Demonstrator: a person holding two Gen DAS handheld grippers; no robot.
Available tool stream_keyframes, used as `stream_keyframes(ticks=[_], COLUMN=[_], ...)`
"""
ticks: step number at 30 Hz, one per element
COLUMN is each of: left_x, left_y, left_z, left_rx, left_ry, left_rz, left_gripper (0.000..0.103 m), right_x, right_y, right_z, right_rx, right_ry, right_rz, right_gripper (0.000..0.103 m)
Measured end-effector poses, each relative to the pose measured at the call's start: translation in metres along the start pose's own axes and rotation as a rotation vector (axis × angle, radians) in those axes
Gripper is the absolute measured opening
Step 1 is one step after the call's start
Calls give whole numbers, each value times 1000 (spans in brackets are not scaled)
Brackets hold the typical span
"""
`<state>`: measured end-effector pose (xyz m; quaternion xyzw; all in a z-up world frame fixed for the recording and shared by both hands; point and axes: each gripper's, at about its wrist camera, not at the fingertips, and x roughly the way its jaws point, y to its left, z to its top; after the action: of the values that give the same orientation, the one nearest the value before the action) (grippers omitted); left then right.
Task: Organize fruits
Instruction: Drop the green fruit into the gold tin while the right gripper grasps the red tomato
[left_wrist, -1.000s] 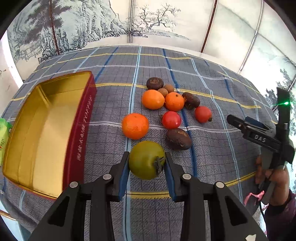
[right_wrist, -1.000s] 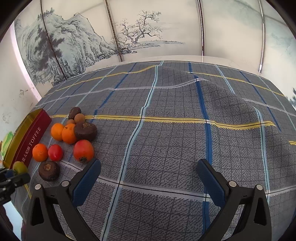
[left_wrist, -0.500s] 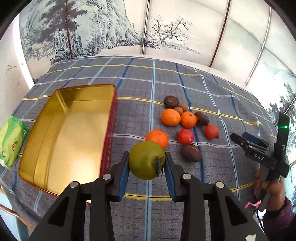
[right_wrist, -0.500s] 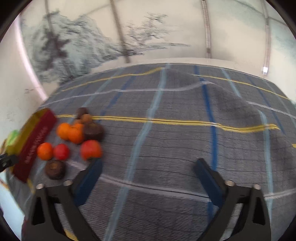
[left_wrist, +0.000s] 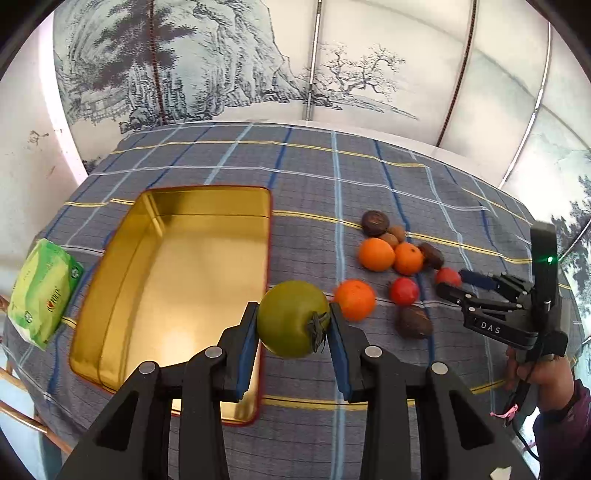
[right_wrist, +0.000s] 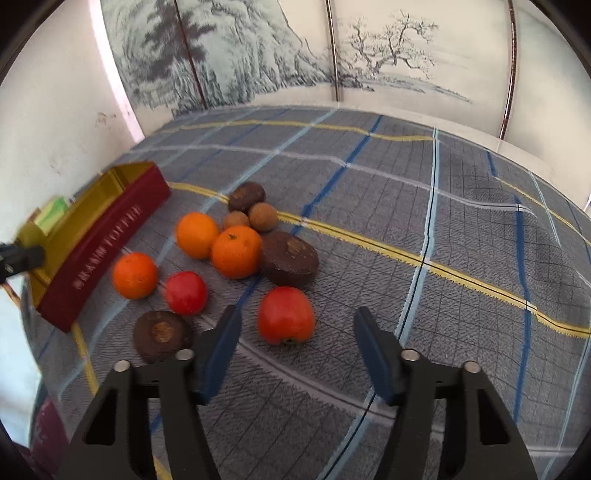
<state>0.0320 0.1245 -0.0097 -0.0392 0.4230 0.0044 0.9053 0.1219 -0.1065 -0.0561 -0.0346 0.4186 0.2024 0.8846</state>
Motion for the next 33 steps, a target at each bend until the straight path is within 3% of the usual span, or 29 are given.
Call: stream_keyframes(ticks=[3,4,19,29,31,33], left_x=[3,6,79,99,100,98], left_y=[11,19,110,129,127,125], left_z=[6,10,56,78,82,85], left_rx=[8,1,-51,-34,-17,-2], left_ry=[-4,4,105,99,96,85], left_rz=[24,29,138,181,182,189], left_gripper=[32,32,32,33,37,50], right_x=[3,3,1,3,3,3], right_y=[-1,-1,-7,-3,-3,-2], right_z=[0,-1,-3,-2,-2,-2], right_rx=[-5,-12,9,-7,-10,-14], right_ry=[-2,-4,-28,-25,-25,-24], right_rz=[6,4,-51,-88,-93,-99], right_gripper=[43,33,33,33,33,33])
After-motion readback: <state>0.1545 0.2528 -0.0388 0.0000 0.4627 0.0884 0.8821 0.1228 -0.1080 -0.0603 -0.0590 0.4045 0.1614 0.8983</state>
